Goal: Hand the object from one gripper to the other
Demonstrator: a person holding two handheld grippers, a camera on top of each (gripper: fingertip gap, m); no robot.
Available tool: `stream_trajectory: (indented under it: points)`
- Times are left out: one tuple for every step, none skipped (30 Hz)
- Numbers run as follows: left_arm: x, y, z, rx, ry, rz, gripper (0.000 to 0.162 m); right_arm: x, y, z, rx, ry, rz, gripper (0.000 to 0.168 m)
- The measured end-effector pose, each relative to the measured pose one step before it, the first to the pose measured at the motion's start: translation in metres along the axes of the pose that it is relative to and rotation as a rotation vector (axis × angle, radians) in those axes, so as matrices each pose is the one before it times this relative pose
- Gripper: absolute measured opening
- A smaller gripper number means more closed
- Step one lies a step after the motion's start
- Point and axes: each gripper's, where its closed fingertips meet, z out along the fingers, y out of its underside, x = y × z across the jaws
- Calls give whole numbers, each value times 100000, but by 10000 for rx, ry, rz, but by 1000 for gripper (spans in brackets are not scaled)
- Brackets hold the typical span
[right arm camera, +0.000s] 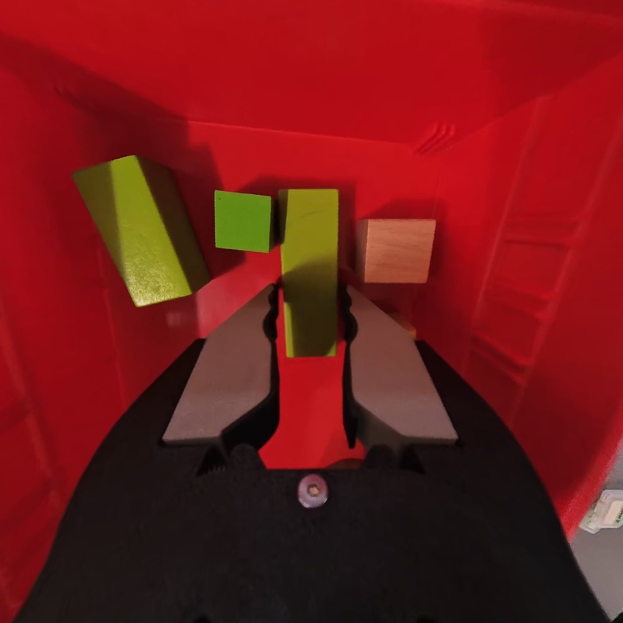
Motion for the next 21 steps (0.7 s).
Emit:
stream_trajectory:
  points:
    - [-390,265,-18,-156,-190,42,32,-144,17,-359,93,-70,-31,46]
    - [-640,300,-48,-162,-286,10,32,-125,-56,-556,178,-2,-75,51]
    - [-837,357,-60,-182,-352,-79,32,-82,-115,-727,213,82,-95,52]
    - [-1086,450,-49,-221,-428,-228,32,-160,-171,-915,256,92,-116,53]
    - [-1265,453,-38,-218,-473,-287,35,-385,-280,-1121,341,29,-125,54]
    - [-1273,436,-32,-190,-469,-173,40,-730,-489,-1417,506,-74,-137,55]
    - [-1277,456,-32,-198,-481,-34,42,-1077,-764,-1732,704,-155,-183,55]
    - [-1223,488,-17,-201,-455,19,43,-1327,-989,-1982,843,-162,-236,55]
    - [-1097,490,3,-196,-378,13,43,-1533,-1152,-2116,922,-155,-273,54]
    - [-1041,516,15,-187,-345,2,44,-1828,-1262,-2141,962,-217,-337,54]
    - [-1065,552,68,-202,-367,-9,44,-2042,-1285,-2069,962,-271,-362,53]
    - [-1043,570,106,-207,-345,-24,44,-2089,-1229,-1963,930,-279,-361,53]
    - [-900,559,166,-193,-251,-83,44,-2149,-1207,-1893,975,-354,-381,53]
    - [-714,527,193,-205,-135,-184,45,-2046,-1283,-1876,1151,-357,-282,49]
    - [-488,465,199,-202,-45,-184,47,-1505,-1263,-1835,1261,-165,-10,43]
    - [-289,379,171,-165,5,-109,49,-902,-1064,-1747,1193,-1,253,30]
    - [-202,334,180,-123,-12,-13,50,-587,-876,-1565,1055,-23,331,15]
    - [-354,456,234,-181,-138,72,50,-263,-814,-1267,851,-29,261,6]
    - [-536,671,360,-321,-256,161,50,112,-765,-817,325,52,101,5]
    - [-620,995,522,-494,-308,228,50,349,-364,-621,-72,142,-25,24]
    - [-616,1338,673,-651,-310,282,50,540,-235,-640,94,261,13,55]
